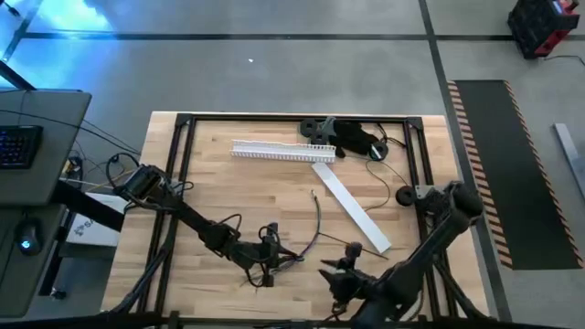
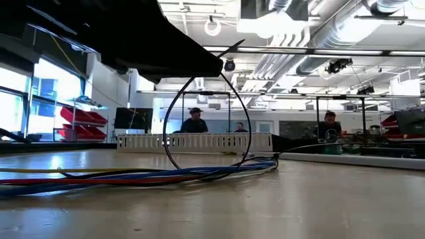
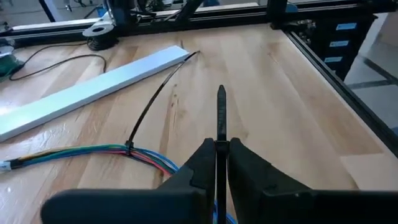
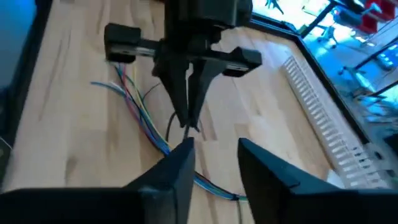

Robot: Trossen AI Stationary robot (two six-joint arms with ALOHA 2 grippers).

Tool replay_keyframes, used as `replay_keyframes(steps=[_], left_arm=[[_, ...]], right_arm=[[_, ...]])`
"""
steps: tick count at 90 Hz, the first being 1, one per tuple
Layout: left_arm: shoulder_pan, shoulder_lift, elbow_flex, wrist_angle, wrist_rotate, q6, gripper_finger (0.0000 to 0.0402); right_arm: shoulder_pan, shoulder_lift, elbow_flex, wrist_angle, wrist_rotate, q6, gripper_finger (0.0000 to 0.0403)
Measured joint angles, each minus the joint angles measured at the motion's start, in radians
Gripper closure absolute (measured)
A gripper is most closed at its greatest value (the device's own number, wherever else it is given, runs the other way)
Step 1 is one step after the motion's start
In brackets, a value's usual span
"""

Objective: Ziptie cables
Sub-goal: Wrap the wire cables with the black zip tie

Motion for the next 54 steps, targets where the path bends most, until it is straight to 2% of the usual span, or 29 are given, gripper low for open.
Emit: replay_keyframes(steps=[13,23,31,54], left_arm=[[0.000,0.000,0.000,0.000,0.001,0.012,0.0385],[-0.002,0.000,0.000,-0.003,0.008,0.011,0.0385],[-0.002,0.000,0.000,-0.003,0.020,0.011,0.0385],[-0.002,0.000,0.000,-0.008,0.021,0.007,0.0385]], right_arm=[[-0.042,0.004,-0.206,0.375,-0.035,-0.082,0.0255],[-0.080,0.003,-0.348,0.698,-0.050,-0.138,0.0252],[-0.106,0.003,-0.418,0.886,-0.079,-0.190,0.0251],[-0.167,0.002,-0.501,1.093,-0.239,-0.259,0.0261]])
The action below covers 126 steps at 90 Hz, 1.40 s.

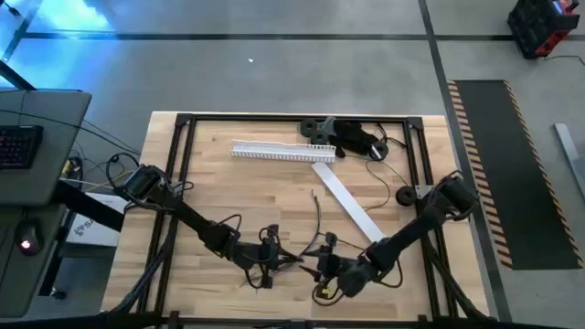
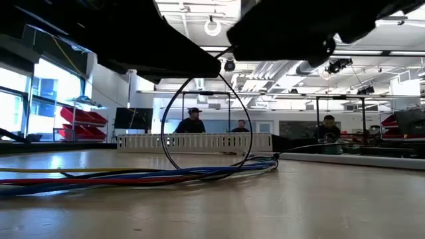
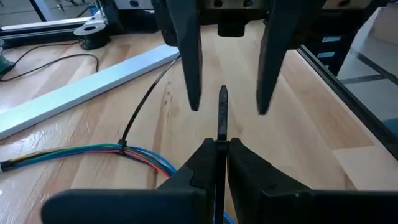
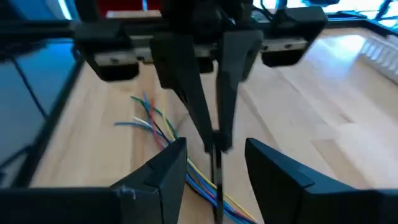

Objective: Ziptie cables
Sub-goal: Wrap the wire cables with the black zip tie

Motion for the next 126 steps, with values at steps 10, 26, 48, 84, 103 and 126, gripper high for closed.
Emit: replay_keyframes(steps=[10,26,48,84,103,126], left_arm=[[0.000,0.000,0.000,0.000,0.000,-0.005,0.0385],[0.000,0.000,0.000,0.000,0.000,-0.008,0.0385],[-0.002,0.000,0.000,0.000,0.002,-0.008,0.0385],[-0.014,0.000,0.001,0.012,0.004,0.000,0.0385],[-0.014,0.000,0.002,0.014,0.005,0.001,0.0385],[-0.014,0.000,0.001,-0.001,0.006,-0.002,0.0385]], right_arm=[[-0.013,0.000,-0.007,0.018,-0.025,-0.016,0.0278],[-0.029,0.000,-0.007,0.019,-0.066,-0.010,0.0318],[-0.028,0.000,-0.007,0.019,-0.049,-0.009,0.0392],[0.075,-0.019,0.062,-0.156,0.124,0.093,0.0402],[0.173,-0.066,0.146,-0.453,0.222,0.260,0.0403],[0.310,-0.107,0.273,-0.885,0.385,0.550,0.0403]])
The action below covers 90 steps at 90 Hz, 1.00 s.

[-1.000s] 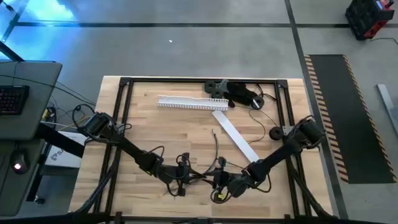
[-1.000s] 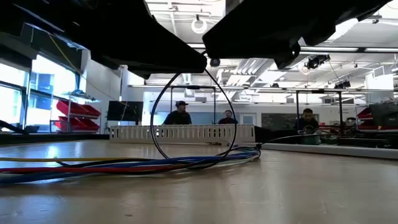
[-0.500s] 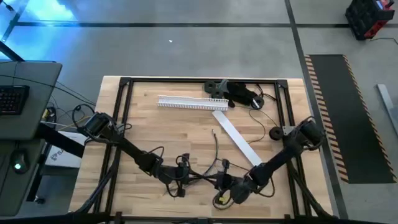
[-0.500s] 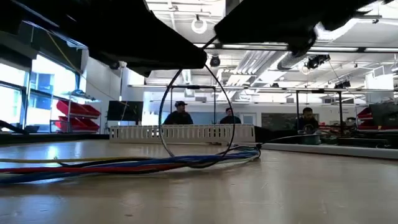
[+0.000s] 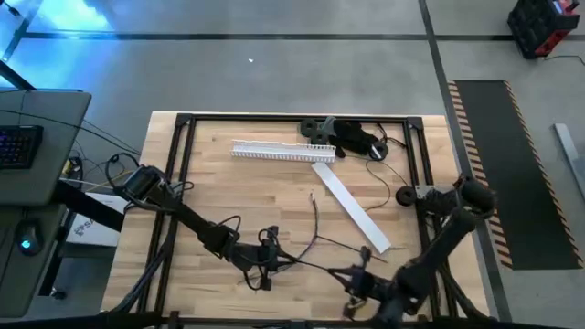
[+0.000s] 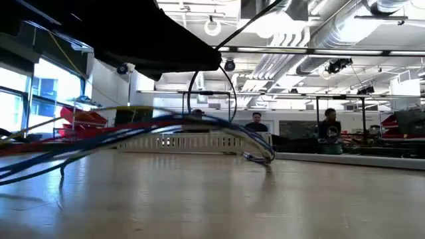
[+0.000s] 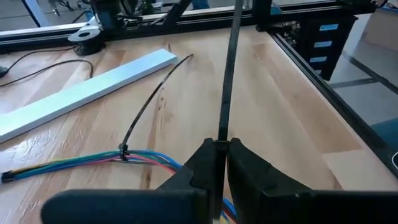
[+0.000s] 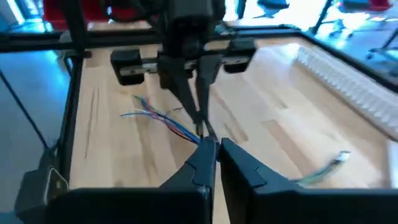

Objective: Ziptie cables
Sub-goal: Wrap the wire cables with the black zip tie

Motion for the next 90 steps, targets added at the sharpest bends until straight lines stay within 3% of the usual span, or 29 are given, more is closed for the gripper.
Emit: replay_keyframes(steps=[13,26,40,48,90], left_arm=[[0.000,0.000,0.000,-0.023,0.003,-0.012,0.0385],[0.001,0.000,-0.001,-0.065,0.002,-0.038,0.0385],[0.001,-0.002,-0.003,-0.107,0.003,-0.078,0.0385],[-0.001,0.003,-0.006,-0.152,0.012,-0.094,0.0385],[0.005,0.009,-0.005,-0.200,0.006,-0.177,0.0370]], right_arm=[[0.066,-0.001,0.072,-0.296,0.040,0.233,0.0403],[0.132,-0.001,0.095,-0.623,0.059,0.576,0.0403],[0.198,-0.001,0.099,-0.945,0.042,0.950,0.0402],[0.230,-0.003,0.099,-1.044,-0.004,1.098,0.0401],[0.227,-0.008,0.100,-0.963,-0.038,1.061,0.0403]])
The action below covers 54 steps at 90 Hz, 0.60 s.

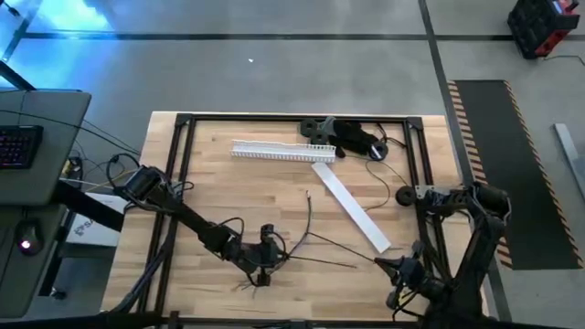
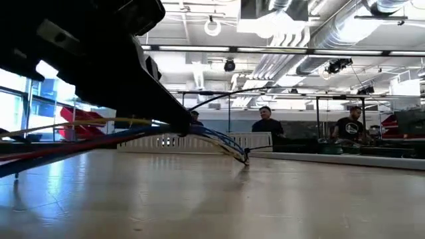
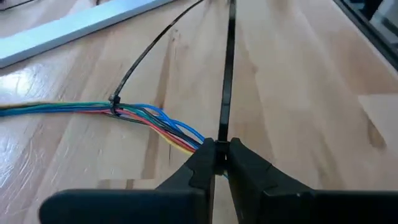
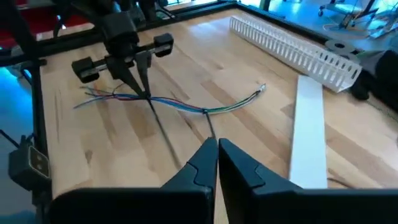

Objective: Ziptie cables
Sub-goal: Wrap the wire cables with the black zip tie

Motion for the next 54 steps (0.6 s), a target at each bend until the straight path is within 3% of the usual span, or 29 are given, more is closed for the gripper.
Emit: replay_keyframes(steps=[14,25,43,54], left_arm=[[0.007,-0.002,0.001,-0.025,0.076,-0.013,0.0312],[0.008,-0.026,0.000,-0.082,0.112,0.002,0.0262],[0.005,-0.043,0.003,-0.043,0.124,0.106,0.0236],[0.005,-0.022,0.003,-0.041,0.131,0.138,0.0242]], right_arm=[[-0.030,0.000,0.000,0.087,-0.080,-0.078,0.0393],[-0.067,0.000,-0.003,0.209,-0.123,-0.211,0.0362],[-0.183,0.030,-0.003,0.630,-0.123,-0.691,0.0299],[-0.290,0.105,-0.003,0.915,-0.220,-0.969,0.0272]])
